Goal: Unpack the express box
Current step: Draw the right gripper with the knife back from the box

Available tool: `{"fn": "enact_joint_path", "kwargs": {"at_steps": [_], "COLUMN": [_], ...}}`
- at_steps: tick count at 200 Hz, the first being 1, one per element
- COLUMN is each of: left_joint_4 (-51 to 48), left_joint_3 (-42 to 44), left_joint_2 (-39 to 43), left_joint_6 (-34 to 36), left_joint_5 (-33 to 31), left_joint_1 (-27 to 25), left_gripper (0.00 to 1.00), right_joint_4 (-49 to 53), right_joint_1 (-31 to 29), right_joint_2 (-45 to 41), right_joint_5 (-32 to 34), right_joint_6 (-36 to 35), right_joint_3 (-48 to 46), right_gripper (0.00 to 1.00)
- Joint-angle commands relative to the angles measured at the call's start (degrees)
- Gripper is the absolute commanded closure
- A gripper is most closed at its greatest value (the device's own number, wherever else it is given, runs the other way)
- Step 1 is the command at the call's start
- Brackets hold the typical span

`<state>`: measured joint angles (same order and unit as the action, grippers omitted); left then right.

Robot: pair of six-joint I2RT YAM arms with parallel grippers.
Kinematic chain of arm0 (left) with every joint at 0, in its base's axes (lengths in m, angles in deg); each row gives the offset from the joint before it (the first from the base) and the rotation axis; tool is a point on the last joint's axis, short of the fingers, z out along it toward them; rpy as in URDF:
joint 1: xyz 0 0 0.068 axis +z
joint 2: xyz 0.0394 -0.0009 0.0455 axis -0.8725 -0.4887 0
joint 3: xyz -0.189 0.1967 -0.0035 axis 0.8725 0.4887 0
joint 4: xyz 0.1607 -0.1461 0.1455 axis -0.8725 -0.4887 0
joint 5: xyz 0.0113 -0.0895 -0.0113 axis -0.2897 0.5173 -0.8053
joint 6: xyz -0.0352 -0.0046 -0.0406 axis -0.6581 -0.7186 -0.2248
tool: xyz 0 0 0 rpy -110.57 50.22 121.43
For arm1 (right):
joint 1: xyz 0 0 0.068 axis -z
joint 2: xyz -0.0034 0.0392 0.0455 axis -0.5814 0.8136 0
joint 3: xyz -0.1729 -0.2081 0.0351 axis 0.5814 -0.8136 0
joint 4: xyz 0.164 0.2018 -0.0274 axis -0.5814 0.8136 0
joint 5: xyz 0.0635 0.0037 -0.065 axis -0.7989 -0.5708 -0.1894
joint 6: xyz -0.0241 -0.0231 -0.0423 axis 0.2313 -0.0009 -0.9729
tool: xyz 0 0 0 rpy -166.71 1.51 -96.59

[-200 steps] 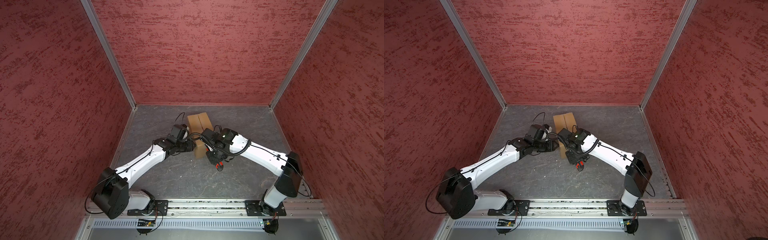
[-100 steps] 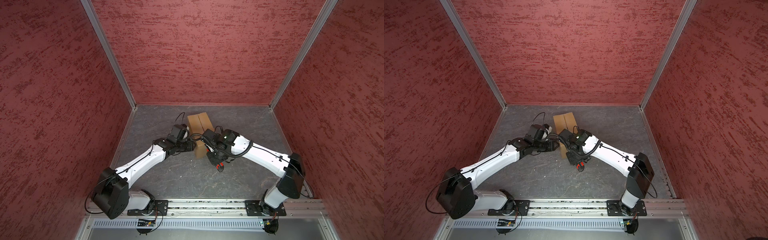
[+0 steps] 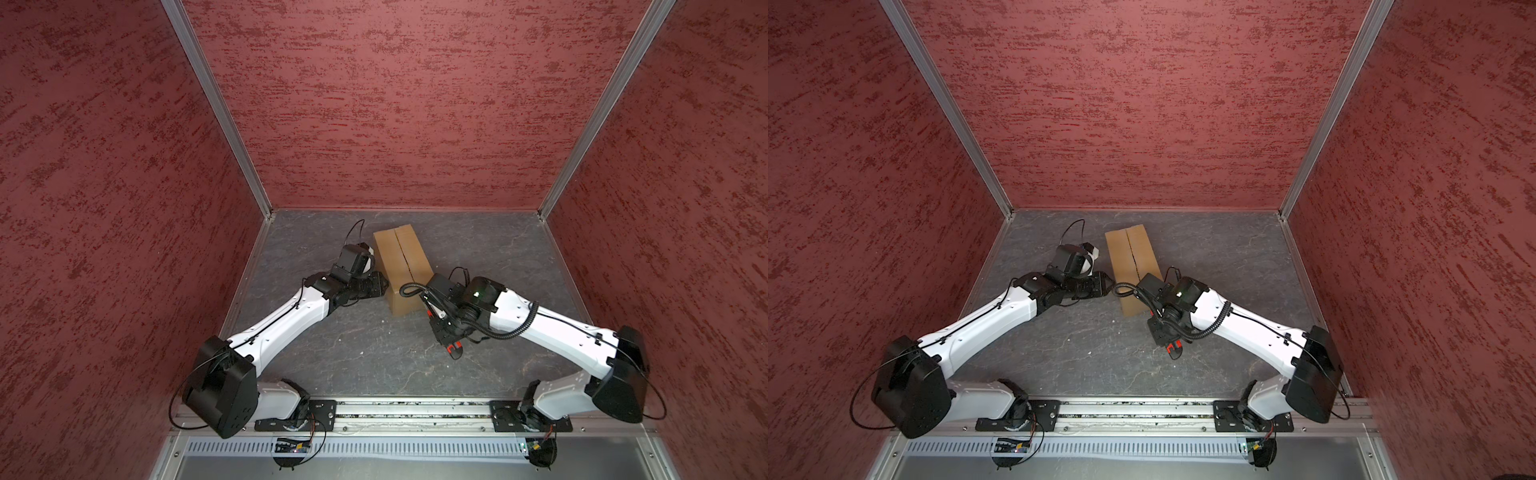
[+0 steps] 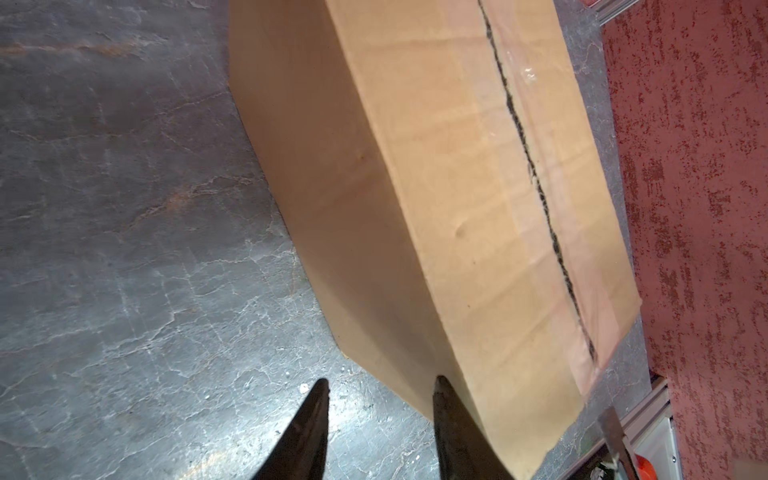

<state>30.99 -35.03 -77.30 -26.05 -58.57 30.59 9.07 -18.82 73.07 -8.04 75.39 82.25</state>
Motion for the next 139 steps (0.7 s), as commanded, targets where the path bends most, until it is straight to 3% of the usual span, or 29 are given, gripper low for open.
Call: {"fn": "enact_joint_path", "kwargs": {"at_steps": [1,54,94,139], "left_joint_4": [-2.0,-4.8,-6.0,-5.5], "left_joint_3": [-1.3,-0.2,0.2,1.9], "left_joint_2": [2.1,5.7,7.6,8.1], "left_joint_6": [0.8,2.1,2.7,2.9], "left_joint_5": [-1.7,-2.2,-2.0,-1.3], "left_joint_1": [1.1,4.0,5.5,6.7], "left_gripper": [0.58,0.58,0.58,0.58], "right_joint_4": [-1.7,-3.9,-9.9,-18.8], "right_joint_1": [-0.8,2.6,16.2,28.0], "right_joint_2": [-4.2,-12.1,-10.2,-0.8], "right_joint_5": [0.4,4.4,3.1,2.5], "right_joint_6": [2.8,5.7,-0.3,-8.1], "right_joint_3": [-2.7,-8.8,-10.4,-10.4], "right_gripper": [0.97,0.96,0.95,0.94]}}
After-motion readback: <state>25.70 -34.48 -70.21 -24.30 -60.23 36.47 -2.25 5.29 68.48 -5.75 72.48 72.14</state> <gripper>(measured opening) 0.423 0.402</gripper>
